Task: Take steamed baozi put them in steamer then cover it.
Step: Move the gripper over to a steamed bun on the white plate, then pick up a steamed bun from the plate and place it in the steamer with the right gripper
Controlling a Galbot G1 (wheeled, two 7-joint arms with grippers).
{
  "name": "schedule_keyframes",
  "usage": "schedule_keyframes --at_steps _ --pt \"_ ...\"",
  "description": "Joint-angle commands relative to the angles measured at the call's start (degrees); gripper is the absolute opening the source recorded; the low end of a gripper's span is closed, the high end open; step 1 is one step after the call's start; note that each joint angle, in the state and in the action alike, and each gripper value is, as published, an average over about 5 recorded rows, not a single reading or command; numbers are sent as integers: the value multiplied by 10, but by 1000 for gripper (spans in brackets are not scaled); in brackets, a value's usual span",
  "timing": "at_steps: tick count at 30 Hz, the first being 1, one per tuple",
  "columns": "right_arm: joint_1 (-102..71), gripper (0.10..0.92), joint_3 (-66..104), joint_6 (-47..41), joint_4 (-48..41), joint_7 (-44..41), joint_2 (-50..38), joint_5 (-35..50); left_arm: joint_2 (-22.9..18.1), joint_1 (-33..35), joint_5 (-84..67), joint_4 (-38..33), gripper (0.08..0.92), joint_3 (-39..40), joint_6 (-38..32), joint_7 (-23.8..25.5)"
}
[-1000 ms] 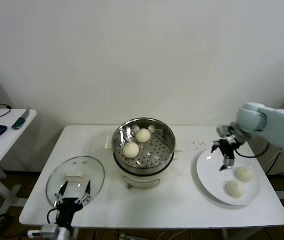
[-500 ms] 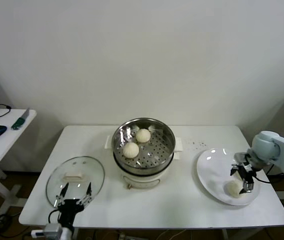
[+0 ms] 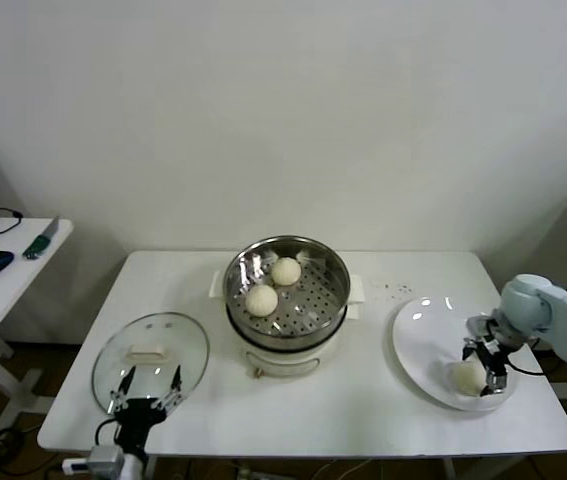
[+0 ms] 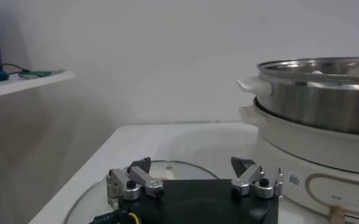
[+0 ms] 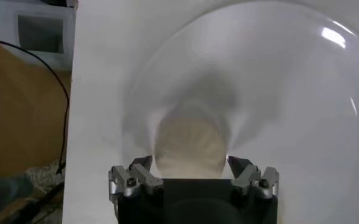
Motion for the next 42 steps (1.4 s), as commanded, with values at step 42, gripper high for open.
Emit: schedule_keyframes --at_steps 42 --pt "445 701 -187 360 15 -72 368 -15 -1 4 14 -23 823 6 18 -17"
